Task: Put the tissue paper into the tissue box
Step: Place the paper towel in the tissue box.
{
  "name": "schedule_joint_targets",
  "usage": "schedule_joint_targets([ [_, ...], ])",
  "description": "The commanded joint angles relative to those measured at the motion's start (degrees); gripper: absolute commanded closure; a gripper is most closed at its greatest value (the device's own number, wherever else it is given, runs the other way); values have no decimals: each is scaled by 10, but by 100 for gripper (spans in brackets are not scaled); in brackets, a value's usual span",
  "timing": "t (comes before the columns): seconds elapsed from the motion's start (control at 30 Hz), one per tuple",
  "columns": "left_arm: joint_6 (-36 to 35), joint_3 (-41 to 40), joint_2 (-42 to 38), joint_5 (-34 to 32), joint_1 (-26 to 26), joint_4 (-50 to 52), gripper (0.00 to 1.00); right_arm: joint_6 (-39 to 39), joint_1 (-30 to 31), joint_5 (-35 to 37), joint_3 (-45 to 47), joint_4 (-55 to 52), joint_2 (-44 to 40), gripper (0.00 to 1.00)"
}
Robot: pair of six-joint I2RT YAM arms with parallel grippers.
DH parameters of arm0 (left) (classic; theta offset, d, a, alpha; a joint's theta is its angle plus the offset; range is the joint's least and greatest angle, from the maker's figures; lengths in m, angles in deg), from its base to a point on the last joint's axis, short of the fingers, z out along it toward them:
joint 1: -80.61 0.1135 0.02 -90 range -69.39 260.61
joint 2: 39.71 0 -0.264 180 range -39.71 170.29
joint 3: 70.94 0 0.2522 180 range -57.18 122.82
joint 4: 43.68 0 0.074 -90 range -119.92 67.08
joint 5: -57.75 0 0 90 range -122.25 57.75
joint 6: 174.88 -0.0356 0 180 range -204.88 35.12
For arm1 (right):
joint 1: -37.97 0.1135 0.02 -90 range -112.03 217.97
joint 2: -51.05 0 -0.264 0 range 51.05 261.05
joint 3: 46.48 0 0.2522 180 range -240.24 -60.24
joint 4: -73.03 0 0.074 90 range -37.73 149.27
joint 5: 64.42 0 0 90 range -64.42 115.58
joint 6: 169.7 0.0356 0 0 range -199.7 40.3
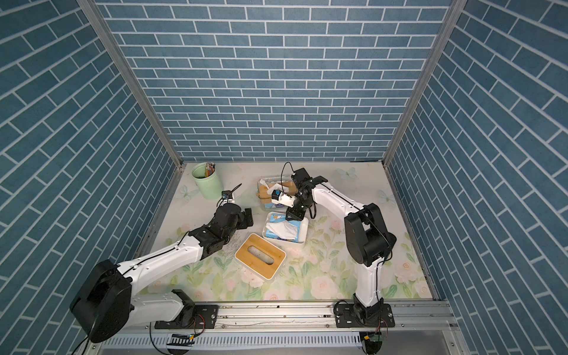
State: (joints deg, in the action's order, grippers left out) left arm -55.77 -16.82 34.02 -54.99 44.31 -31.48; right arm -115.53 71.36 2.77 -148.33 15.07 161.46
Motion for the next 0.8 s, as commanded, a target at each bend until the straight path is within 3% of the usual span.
schedule_joint_targets([
  [0.0,-9,10,8,15,3,-3,7,55,2,22,35,33,-49,64],
  [0.2,-23,6,12,90,0,-26,10,163,2,23,157,135,-171,49],
  [0.4,-33,-6,6,112,-2,-21,10,258,28,51,266,220,-272,29],
  [0.6,-22,-17,8,104,-2,-14,11,300,75,157,313,277,-277,20],
  [0.77,-21,-19,8,98,-2,-12,10,306,104,211,314,286,-238,18],
])
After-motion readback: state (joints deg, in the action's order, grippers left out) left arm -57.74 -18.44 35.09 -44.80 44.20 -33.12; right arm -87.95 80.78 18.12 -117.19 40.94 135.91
